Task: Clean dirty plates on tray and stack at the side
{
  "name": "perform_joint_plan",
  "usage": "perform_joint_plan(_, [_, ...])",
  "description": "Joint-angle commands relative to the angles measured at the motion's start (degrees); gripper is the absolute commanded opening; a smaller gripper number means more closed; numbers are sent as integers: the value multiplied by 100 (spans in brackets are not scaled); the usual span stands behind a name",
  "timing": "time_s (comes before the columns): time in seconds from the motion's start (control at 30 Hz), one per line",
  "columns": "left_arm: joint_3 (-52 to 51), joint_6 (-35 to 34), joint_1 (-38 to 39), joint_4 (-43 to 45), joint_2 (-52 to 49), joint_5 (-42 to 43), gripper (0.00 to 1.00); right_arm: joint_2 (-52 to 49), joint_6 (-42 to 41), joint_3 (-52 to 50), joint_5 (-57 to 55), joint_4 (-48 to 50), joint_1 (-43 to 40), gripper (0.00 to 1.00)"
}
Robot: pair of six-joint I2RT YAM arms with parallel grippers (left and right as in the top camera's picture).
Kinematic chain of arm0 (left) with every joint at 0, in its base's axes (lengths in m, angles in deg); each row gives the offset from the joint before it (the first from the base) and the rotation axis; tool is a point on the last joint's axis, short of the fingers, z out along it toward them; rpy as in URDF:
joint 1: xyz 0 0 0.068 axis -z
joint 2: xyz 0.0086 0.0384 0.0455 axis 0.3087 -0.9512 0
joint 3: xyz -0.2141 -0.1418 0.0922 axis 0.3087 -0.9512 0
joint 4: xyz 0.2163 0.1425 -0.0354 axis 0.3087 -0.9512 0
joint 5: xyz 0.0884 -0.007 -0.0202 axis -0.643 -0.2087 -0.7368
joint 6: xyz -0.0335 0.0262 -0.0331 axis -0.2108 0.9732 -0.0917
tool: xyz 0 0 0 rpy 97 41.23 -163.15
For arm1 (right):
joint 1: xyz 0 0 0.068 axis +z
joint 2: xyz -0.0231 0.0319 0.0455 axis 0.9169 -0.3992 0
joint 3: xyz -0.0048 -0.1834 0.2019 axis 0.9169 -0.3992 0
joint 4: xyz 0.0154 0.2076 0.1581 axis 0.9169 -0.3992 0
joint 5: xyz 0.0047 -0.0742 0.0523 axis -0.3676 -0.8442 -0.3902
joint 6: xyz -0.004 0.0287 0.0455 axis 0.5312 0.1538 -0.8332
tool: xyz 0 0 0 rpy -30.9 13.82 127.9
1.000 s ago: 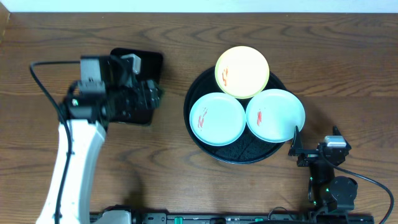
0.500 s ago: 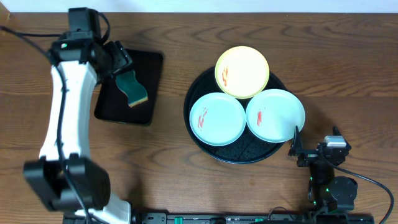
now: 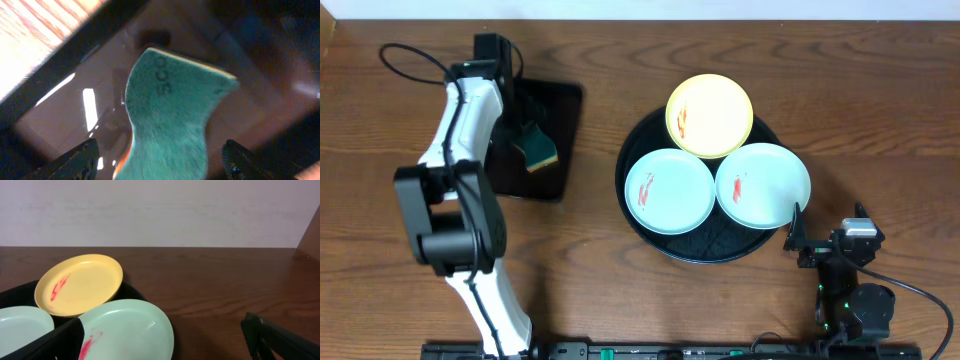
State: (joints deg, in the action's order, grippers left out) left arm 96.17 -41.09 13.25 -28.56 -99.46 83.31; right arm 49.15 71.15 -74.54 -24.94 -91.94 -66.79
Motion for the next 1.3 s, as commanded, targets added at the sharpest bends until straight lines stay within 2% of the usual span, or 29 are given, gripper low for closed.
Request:
perform_joint_plan(0.0, [70,120,-9,55,-361,-24,79,20,68,-9,22,-24,-76,99])
perform_joint_plan(0.13, [70,710,-9,186,-597,299,80,20,68,-9,22,-24,-76,99])
perform_joint_plan(0.4, [-59,713,-9,192,-726,485,78,20,68,-9,22,-24,-76,99])
perform_joint_plan(0.7, [-92,717,-9,144,-717,376,31,20,68,-9,22,-24,-76,99])
perform_joint_plan(1.0, [46,715,-50,9,-269,385,19,20,68,-9,22,-24,-76,99])
perform_joint_plan(1.1, [61,715,-50,2,153,385,13,20,68,-9,24,-24,-76,99])
perform_joint_plan(1.27, [61,715,-44,-11,1040,415,11,20,68,-9,22,-24,-76,99])
